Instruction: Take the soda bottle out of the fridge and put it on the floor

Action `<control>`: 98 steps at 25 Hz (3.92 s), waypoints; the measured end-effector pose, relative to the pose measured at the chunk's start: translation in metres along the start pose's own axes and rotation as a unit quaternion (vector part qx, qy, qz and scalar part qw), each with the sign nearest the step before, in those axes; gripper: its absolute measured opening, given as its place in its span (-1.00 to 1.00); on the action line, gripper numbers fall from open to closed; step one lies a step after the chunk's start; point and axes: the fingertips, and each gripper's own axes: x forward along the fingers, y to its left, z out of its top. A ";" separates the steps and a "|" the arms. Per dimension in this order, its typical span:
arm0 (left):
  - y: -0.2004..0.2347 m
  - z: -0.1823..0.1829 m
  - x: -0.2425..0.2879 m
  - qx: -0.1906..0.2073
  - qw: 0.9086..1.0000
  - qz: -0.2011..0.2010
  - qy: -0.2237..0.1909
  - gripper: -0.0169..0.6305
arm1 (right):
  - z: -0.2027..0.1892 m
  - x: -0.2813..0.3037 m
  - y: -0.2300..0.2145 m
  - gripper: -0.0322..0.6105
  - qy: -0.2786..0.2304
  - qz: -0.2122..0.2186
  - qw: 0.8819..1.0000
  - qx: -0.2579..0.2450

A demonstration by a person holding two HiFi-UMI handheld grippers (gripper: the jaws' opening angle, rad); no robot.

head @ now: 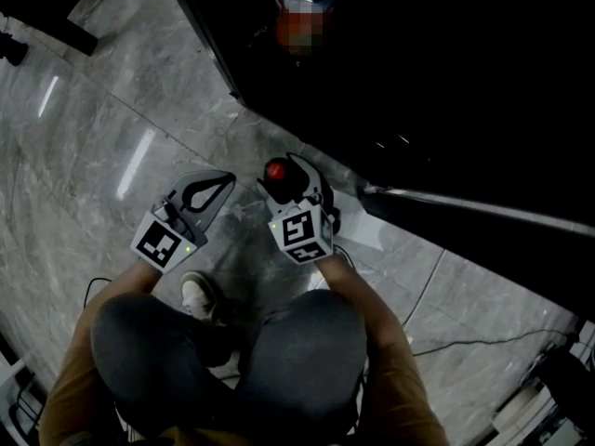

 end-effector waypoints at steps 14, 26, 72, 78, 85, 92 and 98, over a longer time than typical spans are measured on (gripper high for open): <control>0.004 0.004 -0.003 -0.021 0.999 0.020 -0.015 -0.94 | -0.003 -0.011 0.000 0.05 0.031 -0.005 0.999 -0.037; 0.011 0.011 0.000 -0.045 0.998 0.023 -0.026 -0.94 | 0.000 -0.031 -0.003 0.05 0.045 -0.011 0.998 -0.043; -0.004 0.205 -0.122 -0.129 0.987 0.087 0.041 -0.94 | 0.189 -0.207 0.012 -0.90 0.121 -0.055 0.991 -0.005; -0.018 0.248 -0.143 -0.119 0.989 0.077 0.042 -0.94 | 0.227 -0.236 0.018 -0.90 0.115 -0.062 0.991 0.006; -0.030 0.308 -0.157 -0.105 0.992 0.059 0.037 -0.94 | 0.283 -0.258 0.011 -0.90 0.102 -0.066 0.993 -0.010; -0.031 0.362 -0.179 -0.128 0.989 0.061 0.035 -0.94 | 0.340 -0.294 0.009 -0.90 0.101 -0.077 0.992 -0.011; -0.046 0.408 -0.190 -0.107 0.993 0.034 0.032 -0.94 | 0.369 -0.327 0.003 -0.90 0.104 -0.097 0.990 0.007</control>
